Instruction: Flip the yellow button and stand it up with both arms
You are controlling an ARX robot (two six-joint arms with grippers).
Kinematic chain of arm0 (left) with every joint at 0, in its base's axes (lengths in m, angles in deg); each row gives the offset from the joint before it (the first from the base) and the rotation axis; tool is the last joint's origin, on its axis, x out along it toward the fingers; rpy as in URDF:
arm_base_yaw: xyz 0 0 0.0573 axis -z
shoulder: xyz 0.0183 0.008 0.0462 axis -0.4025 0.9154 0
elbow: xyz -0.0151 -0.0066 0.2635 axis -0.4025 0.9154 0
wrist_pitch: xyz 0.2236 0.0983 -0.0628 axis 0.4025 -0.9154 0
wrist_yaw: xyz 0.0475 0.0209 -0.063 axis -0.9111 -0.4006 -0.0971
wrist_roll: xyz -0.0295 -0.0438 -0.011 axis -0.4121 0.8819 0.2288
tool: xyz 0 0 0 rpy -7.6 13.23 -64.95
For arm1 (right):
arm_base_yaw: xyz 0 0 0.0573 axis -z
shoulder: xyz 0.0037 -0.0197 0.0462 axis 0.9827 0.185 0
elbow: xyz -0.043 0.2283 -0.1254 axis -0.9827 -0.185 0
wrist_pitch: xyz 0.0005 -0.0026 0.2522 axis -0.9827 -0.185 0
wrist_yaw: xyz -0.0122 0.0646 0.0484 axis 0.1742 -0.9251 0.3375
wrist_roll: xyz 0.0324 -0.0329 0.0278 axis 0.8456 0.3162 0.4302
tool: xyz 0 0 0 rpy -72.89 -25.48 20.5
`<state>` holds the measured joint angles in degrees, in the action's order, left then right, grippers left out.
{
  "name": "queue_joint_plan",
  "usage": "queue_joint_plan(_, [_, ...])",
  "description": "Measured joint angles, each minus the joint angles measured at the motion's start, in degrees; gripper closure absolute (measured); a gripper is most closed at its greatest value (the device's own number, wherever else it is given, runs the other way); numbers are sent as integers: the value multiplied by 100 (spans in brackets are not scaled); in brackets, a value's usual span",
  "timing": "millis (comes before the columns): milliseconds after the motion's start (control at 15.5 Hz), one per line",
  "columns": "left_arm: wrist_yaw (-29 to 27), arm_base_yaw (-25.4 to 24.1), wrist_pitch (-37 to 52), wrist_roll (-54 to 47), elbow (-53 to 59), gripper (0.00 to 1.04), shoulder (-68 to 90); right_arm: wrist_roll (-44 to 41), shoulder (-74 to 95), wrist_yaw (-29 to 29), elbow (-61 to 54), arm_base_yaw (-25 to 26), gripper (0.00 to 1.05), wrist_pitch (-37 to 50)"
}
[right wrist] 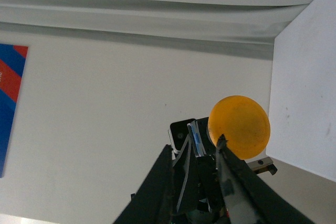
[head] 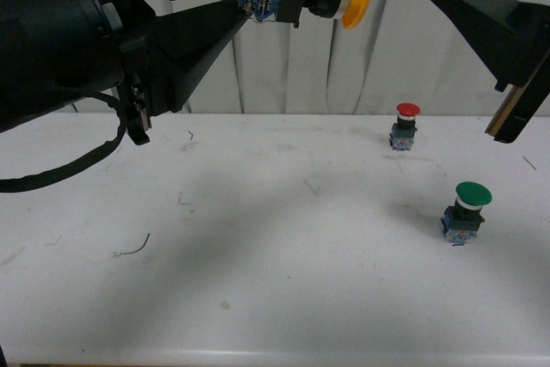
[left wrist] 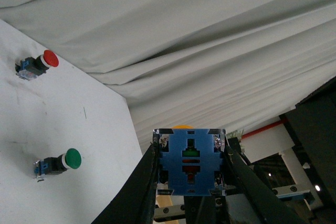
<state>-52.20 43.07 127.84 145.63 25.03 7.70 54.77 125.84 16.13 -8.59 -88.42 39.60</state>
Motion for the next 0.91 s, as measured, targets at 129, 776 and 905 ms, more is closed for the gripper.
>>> queue_joint_plan(129, [9,7,-42,-9,0,75,-9,-55,9,-76,107,-87,44,2])
queue_joint_plan(776, [48,-4,39,-35,0,75,-13,98,756,-15,809,-297,6,-15])
queue_joint_plan(905, [59,-4,50,-35,0,75,-13,-162,756,-52,844,-531,6,-4])
